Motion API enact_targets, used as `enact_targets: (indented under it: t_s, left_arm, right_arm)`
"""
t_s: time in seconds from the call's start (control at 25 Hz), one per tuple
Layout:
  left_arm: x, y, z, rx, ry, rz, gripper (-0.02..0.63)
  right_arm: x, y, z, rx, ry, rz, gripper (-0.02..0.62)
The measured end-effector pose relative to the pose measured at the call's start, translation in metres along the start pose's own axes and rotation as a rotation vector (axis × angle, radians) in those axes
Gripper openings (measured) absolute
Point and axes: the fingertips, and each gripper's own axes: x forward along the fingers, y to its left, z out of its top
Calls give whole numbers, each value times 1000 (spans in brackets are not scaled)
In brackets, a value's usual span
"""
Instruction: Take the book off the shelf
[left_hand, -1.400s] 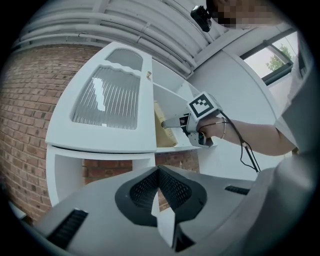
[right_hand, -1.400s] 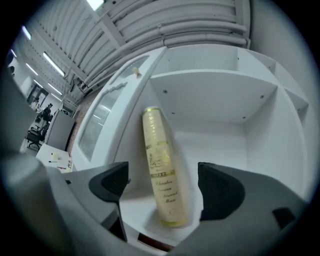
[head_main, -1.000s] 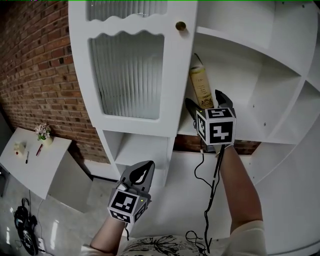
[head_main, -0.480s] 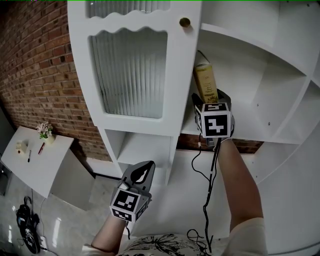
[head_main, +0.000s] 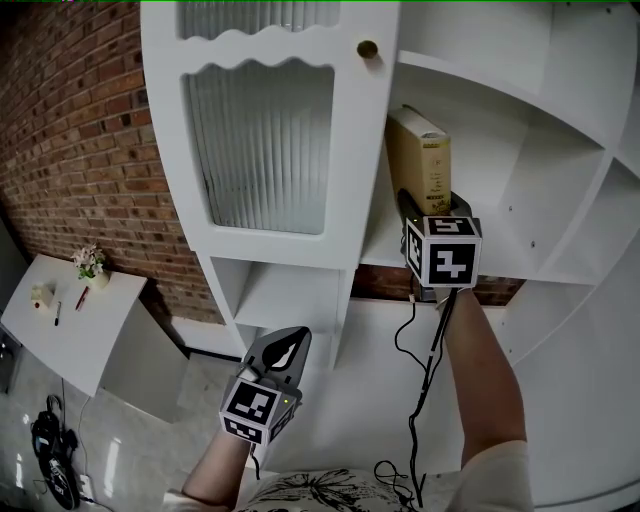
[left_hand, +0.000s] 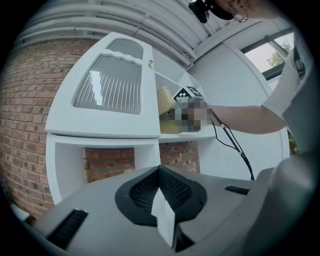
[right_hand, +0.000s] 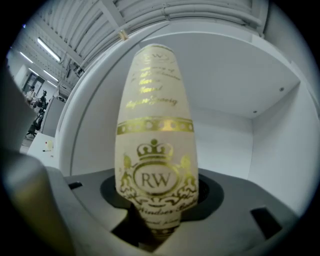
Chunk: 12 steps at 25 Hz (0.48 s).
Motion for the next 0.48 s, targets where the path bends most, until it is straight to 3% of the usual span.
enact_targets:
  t_s: [0.48]
  left_arm:
    - [-20,-29,-2,-40,-29,-33,2]
  right_arm:
    - [-101,-2,2,36,-105,15,225]
